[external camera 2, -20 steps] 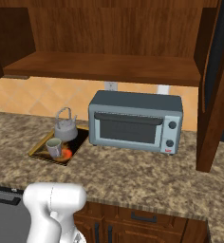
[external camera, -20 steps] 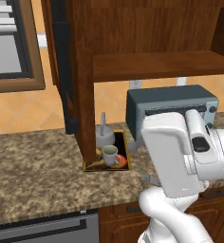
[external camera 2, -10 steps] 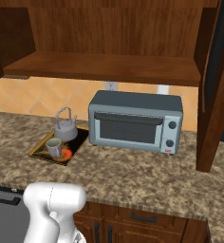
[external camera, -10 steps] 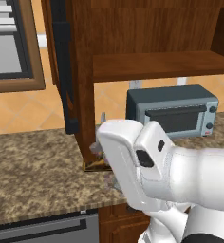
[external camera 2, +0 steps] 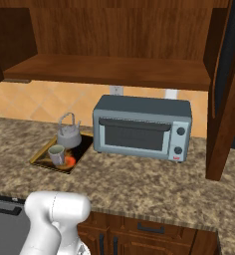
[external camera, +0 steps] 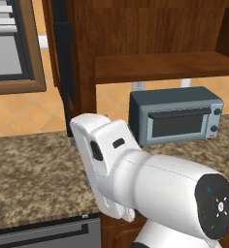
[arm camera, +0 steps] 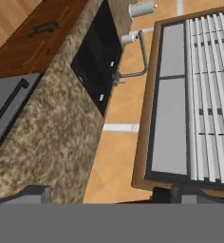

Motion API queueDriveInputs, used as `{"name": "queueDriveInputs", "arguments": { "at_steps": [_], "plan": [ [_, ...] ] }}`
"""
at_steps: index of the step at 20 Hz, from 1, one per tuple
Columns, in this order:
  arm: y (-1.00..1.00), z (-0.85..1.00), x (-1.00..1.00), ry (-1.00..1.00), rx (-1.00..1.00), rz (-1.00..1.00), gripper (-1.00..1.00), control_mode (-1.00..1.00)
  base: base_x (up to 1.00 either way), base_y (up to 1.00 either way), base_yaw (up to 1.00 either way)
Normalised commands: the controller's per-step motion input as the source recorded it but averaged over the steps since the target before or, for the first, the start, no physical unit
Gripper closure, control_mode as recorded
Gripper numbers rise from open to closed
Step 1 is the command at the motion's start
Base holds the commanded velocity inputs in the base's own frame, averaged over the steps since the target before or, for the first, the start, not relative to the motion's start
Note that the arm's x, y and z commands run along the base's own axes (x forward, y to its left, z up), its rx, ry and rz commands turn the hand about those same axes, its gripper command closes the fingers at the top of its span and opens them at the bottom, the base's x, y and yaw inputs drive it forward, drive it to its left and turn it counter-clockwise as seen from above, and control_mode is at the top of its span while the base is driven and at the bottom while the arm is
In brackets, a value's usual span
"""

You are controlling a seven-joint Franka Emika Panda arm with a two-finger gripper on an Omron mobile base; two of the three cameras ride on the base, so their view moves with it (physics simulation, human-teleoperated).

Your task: Pick the kettle from the counter and place it on the tray. Then pick the mug from the cabinet and place it on the tray. Then close the cabinet doors.

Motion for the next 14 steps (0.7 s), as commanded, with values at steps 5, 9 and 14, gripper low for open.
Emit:
{"name": "queueDriveInputs", "arguments": {
  "at_steps": [5, 9, 14],
  "plan": [
    [0.18, -0.14, 0.3, -0.05, 0.03, -0.07, -1.0, -1.0, 0.0, 0.0, 0.0],
    [0.17, -0.28, 0.36, -0.19, 0.02, -0.04, -1.0, -1.0, 0.0, 0.0, 0.0],
    [0.27, -0.2, 0.36, -0.21, 0.0, -0.03, -1.0, -1.0, 0.0, 0.0, 0.0]
  ]
}}
